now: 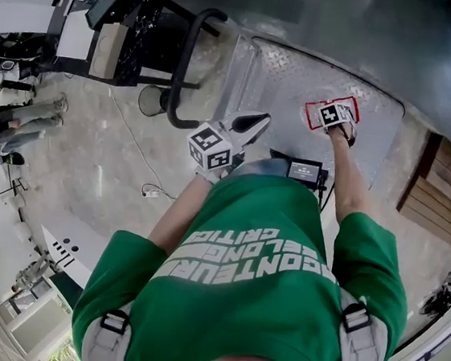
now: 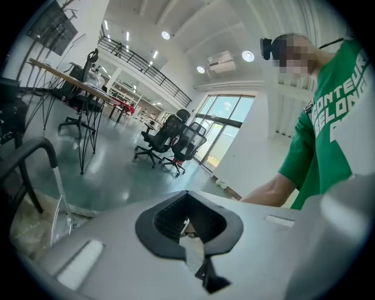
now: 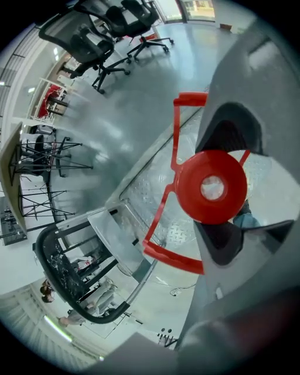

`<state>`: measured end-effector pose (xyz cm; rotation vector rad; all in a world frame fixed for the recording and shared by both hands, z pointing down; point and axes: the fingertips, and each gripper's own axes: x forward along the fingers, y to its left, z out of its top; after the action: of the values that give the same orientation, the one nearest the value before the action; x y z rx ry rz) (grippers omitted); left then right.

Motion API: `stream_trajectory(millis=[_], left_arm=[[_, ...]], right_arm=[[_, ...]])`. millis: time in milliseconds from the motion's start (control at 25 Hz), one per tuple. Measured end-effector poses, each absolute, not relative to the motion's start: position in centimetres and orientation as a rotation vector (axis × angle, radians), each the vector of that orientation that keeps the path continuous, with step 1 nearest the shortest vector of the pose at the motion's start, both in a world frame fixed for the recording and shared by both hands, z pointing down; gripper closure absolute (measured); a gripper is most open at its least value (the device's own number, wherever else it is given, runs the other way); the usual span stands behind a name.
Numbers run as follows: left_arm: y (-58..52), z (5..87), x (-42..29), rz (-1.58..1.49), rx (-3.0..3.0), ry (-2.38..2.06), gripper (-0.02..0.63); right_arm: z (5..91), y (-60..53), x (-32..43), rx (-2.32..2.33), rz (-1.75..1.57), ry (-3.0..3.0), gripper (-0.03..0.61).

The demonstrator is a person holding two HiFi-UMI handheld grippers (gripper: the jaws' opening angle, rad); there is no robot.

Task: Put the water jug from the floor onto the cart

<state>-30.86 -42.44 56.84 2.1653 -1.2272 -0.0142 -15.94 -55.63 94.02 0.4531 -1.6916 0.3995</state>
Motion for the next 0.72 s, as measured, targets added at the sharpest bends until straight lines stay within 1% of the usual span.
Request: stream_trajectory(millis=[120, 200, 360, 400, 440, 520, 600, 640, 720], left_arm=[[-43.0, 56.2, -30.4, -0.014, 2.187, -1.205, 0.601], [-43.6, 55.9, -29.8, -0.024, 2.209, -1.184, 0.601], [-44.3, 55.5, -27.8, -0.043, 2.251, -1.157, 0.601], [-44.5, 55.4, -27.1, -0.045, 2.264, -1.148, 0.601], [-44.7, 55.2, -26.3, -0.047, 2.278, -1.137, 0.601], [-45.1, 54.8, -24.9, -0.051, 2.305, -1.114, 0.601], [-45.4, 54.8, -23.5, -0.059, 2.325, -1.091, 0.601], [-45.5, 54.8, -22.8, -0.064, 2.333, -1.079, 0.601], [-45.6, 54.8, -21.2, -0.069, 2.347, -1.058, 0.601]], right_arm=[[92.6, -54.8, -17.0, 0.430, 0.443, -1.787, 0.275], [90.4, -55.1, -16.1, 0.466, 0.447, -1.821, 0.275], [86.5, -55.7, -10.1, 0.587, 0.430, -1.744, 0.276], [85.6, -55.7, -8.9, 0.609, 0.446, -1.751, 0.287], [84.7, -55.6, -7.7, 0.631, 0.472, -1.770, 0.336], [82.4, -55.6, -5.9, 0.674, 0.524, -1.842, 0.460], [79.6, -56.1, -4.2, 0.733, 0.517, -1.923, 0.553], [78.1, -56.4, -3.1, 0.767, 0.493, -1.957, 0.584], [75.2, -56.6, -1.2, 0.811, 0.459, -2.014, 0.584]])
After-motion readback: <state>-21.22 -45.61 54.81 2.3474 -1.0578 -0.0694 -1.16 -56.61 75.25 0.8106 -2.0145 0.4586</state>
